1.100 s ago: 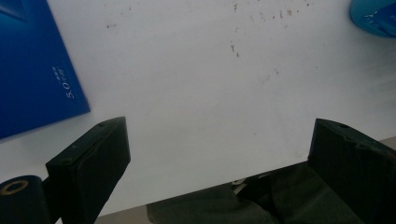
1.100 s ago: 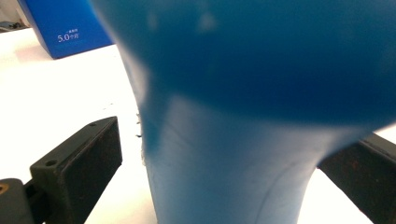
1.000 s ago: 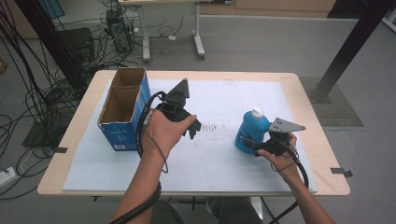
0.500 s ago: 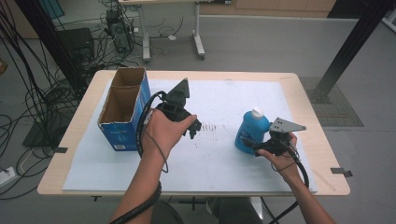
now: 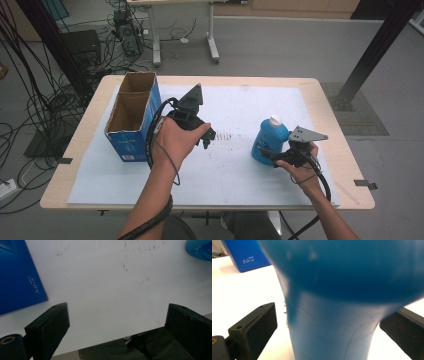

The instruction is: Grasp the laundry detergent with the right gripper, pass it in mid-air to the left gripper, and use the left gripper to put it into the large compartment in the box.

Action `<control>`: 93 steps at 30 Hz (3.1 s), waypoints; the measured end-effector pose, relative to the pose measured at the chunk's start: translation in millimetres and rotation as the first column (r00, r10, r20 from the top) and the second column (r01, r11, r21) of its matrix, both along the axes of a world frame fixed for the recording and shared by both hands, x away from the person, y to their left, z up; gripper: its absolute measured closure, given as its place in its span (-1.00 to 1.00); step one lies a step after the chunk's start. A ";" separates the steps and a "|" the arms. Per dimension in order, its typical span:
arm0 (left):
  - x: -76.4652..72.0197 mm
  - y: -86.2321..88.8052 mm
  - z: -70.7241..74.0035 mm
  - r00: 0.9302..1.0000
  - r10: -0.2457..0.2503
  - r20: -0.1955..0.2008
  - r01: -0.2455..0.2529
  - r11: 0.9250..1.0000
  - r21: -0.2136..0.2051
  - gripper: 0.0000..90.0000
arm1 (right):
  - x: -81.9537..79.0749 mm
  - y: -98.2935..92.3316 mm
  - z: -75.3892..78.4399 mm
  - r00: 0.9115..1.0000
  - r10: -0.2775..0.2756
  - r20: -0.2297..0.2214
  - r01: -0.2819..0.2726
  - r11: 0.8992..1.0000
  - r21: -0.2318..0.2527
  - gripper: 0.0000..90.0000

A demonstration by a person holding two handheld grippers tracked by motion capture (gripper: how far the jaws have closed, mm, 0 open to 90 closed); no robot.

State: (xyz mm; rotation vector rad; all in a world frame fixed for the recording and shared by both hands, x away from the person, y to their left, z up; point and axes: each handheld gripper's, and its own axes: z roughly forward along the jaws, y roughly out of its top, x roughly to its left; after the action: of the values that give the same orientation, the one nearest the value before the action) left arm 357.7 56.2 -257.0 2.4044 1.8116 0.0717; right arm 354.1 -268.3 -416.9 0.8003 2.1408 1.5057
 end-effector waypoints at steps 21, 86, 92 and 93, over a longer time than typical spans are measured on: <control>-0.2 -0.9 0.4 1.000 0.000 -0.001 0.000 1.000 -0.002 -0.86 | 0.0 -2.0 -0.2 1.000 -0.001 0.000 0.001 1.000 0.000 -0.97; -1.1 0.5 1.1 1.000 0.003 0.010 -0.003 1.000 -0.001 -0.86 | 1.4 -1.4 -8.4 1.000 0.026 -0.001 -0.026 1.000 -0.011 -0.46; -1.0 1.1 -0.2 1.000 -0.001 0.004 0.001 1.000 0.003 -0.86 | 2.7 -1.0 -11.1 0.999 0.035 -0.009 -0.035 0.999 -0.011 -0.32; -1.0 1.1 -0.2 1.000 0.001 0.004 -0.001 1.000 0.003 -0.86 | 3.0 -0.8 -11.7 0.999 0.044 -0.014 -0.044 0.999 -0.007 -0.28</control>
State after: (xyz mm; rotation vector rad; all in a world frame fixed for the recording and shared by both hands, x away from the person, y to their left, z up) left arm 356.7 57.3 -257.2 2.4036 1.8122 0.0800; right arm 357.2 -269.1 -428.6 0.7680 2.1861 1.5178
